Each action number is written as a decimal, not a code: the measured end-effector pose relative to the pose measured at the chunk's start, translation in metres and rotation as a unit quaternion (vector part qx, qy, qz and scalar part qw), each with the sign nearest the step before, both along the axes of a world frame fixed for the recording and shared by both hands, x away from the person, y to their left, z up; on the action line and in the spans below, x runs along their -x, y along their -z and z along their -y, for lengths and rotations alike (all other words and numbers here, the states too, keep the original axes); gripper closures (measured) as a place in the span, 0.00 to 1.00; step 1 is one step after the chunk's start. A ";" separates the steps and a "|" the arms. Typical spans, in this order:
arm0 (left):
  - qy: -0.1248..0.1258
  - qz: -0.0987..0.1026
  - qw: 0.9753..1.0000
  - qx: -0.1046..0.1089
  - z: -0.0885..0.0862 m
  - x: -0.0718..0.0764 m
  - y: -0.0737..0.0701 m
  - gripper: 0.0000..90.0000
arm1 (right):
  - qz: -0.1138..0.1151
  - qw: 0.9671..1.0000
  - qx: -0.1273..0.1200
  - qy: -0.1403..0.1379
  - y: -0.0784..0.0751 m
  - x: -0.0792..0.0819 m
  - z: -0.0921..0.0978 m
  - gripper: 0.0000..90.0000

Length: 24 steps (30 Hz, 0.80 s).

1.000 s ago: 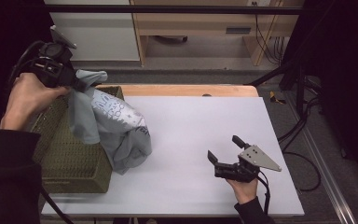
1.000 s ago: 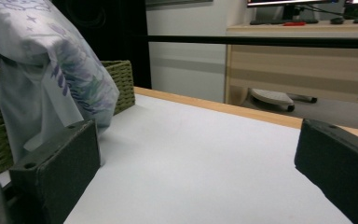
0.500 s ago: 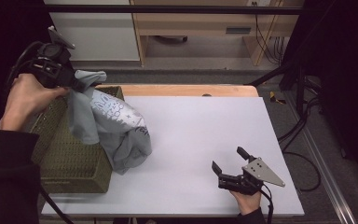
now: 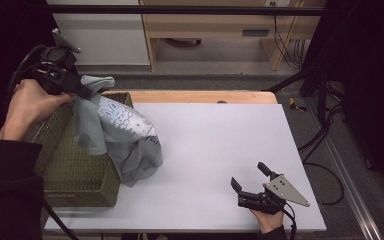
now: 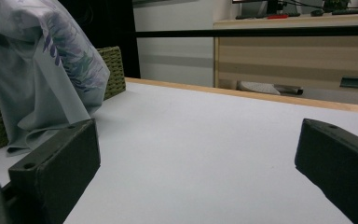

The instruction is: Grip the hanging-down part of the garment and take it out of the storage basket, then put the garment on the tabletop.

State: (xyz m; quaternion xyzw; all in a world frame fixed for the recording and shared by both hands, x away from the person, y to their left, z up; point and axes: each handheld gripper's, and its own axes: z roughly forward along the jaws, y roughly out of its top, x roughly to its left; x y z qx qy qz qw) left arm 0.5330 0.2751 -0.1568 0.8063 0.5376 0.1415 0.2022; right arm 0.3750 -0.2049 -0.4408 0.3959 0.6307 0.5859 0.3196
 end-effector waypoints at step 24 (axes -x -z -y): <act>0.094 0.023 0.995 -0.007 0.073 0.012 -0.009 0.89 | -0.006 1.000 -0.011 -0.004 -0.001 0.002 0.004 0.00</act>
